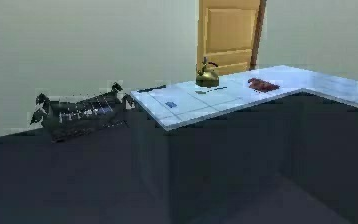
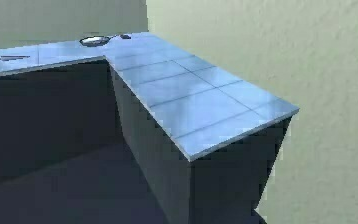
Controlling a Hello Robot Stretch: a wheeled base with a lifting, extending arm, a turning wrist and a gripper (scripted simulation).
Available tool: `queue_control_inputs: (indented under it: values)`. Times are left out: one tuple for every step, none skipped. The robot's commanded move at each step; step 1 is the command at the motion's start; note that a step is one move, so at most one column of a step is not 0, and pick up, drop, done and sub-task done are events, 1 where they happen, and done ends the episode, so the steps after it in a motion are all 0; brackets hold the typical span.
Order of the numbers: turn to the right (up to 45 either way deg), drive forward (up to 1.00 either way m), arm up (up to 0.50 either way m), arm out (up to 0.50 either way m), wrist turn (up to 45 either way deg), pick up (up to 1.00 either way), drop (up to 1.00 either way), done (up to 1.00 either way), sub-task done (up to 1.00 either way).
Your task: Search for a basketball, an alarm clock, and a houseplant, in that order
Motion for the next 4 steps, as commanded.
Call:
queue_control_inputs:
  values:
    - [-15.0, 0.0, 0.0, 0.0, 0.0, 0.0, 0.0, 0.0, 0.0]
    - [0.0, 0.6, 0.0, 0.0, 0.0, 0.0, 0.0, 0.0, 0.0]
    - [-21.0, 0.0, 0.0, 0.0, 0.0, 0.0, 0.0, 0.0, 0.0]
    - [0.0, 1.0, 0.0, 0.0, 0.0, 0.0, 0.0, 0.0, 0.0]
